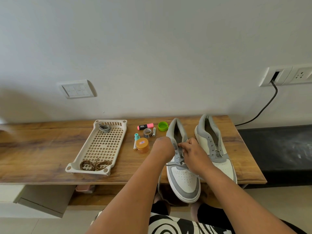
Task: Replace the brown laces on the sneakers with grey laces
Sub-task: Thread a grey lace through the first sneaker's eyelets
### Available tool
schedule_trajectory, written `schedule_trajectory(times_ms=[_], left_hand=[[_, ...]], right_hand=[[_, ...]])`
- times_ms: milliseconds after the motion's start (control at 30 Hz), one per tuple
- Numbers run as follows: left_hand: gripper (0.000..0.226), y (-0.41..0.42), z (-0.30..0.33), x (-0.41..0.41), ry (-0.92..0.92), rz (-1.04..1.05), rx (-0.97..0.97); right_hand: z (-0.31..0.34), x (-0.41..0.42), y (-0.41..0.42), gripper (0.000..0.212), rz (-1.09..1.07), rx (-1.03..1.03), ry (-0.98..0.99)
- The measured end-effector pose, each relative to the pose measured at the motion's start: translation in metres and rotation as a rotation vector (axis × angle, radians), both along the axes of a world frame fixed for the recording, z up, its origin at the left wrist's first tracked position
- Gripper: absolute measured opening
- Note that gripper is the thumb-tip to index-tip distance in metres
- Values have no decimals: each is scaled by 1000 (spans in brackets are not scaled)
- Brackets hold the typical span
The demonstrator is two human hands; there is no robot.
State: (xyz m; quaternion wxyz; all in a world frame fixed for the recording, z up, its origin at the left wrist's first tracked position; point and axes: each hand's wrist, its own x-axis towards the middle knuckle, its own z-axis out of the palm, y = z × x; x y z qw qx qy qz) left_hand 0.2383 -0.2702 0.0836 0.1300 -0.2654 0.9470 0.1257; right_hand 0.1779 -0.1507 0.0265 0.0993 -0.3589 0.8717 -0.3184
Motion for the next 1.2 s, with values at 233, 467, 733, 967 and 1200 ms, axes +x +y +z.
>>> schedule_trajectory(times_ms=[233, 467, 733, 967, 1200], left_hand=[[24, 8, -1, 1, 129, 4, 57], [24, 4, -6, 2, 114, 77, 151], [22, -1, -7, 4, 170, 159, 206], [57, 1, -11, 2, 190, 7, 174], [40, -4, -9, 6, 50, -47, 179]], right_hand=[[-1, 0, 0, 33, 22, 19, 13], [-4, 3, -1, 29, 18, 6, 47], [-5, 2, -3, 19, -8, -29, 53], [-3, 9, -6, 21, -51, 51, 203], [1, 11, -3, 11, -62, 21, 234]])
